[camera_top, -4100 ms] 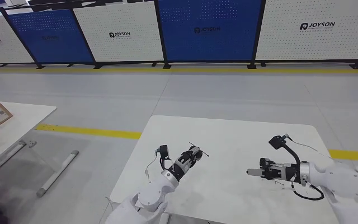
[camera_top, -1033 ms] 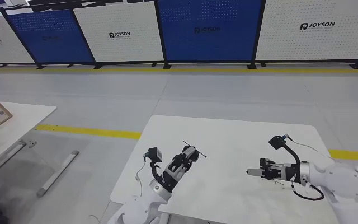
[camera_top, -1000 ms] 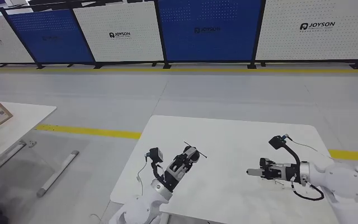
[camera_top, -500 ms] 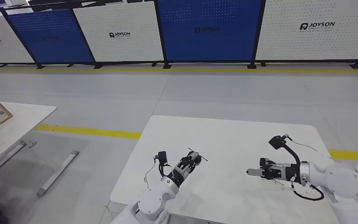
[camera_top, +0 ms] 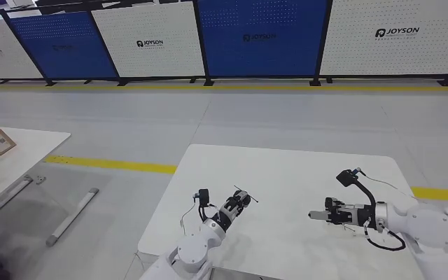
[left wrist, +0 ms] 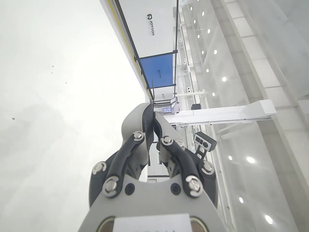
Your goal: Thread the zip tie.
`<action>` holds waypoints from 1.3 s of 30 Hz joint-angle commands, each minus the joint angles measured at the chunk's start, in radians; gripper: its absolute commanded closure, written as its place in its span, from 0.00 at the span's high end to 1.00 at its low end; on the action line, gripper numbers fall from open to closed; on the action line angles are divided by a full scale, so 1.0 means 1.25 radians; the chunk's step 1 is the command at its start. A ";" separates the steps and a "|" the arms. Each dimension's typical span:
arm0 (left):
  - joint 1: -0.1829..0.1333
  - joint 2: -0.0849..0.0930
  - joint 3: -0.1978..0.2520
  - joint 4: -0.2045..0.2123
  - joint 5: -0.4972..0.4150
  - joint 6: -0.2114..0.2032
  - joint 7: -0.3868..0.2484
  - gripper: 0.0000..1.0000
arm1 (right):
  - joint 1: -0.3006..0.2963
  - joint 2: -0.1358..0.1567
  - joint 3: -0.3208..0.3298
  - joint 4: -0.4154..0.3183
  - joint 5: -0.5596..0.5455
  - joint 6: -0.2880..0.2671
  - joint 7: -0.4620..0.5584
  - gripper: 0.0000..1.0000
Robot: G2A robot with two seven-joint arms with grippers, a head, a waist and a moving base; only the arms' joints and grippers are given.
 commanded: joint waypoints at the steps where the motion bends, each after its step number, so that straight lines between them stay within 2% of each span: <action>1: 0.001 0.000 0.000 -0.001 -0.001 -0.001 0.000 0.00 | 0.000 0.000 0.000 0.000 0.000 0.000 0.000 1.00; 7: 0.000 0.000 0.000 -0.001 -0.002 -0.003 0.000 0.00 | 0.000 0.000 0.000 0.000 0.000 0.000 0.000 1.00; 10: 0.005 -0.001 -0.006 -0.016 -0.019 -0.034 -0.008 0.00 | 0.000 0.000 0.000 0.000 0.000 0.000 0.000 1.00; 14: 0.036 0.001 -0.024 -0.057 -0.025 -0.083 -0.016 0.00 | 0.000 0.000 0.000 0.000 0.000 0.000 0.000 1.00; 17: 0.054 0.005 -0.037 -0.075 -0.001 -0.080 -0.020 0.00 | 0.000 0.000 0.000 0.000 0.000 0.000 0.000 1.00; 30: 0.053 0.004 -0.036 -0.075 -0.003 -0.080 -0.020 0.00 | 0.000 0.000 0.000 0.000 0.000 0.000 0.000 1.00; 33: 0.048 0.002 -0.028 -0.078 -0.005 -0.089 -0.020 0.00 | 0.000 0.000 0.000 0.000 0.000 0.000 0.000 1.00; 39: 0.042 -0.001 -0.017 -0.081 0.025 -0.087 0.000 0.00 | 0.000 0.000 0.000 0.000 0.000 0.000 0.000 1.00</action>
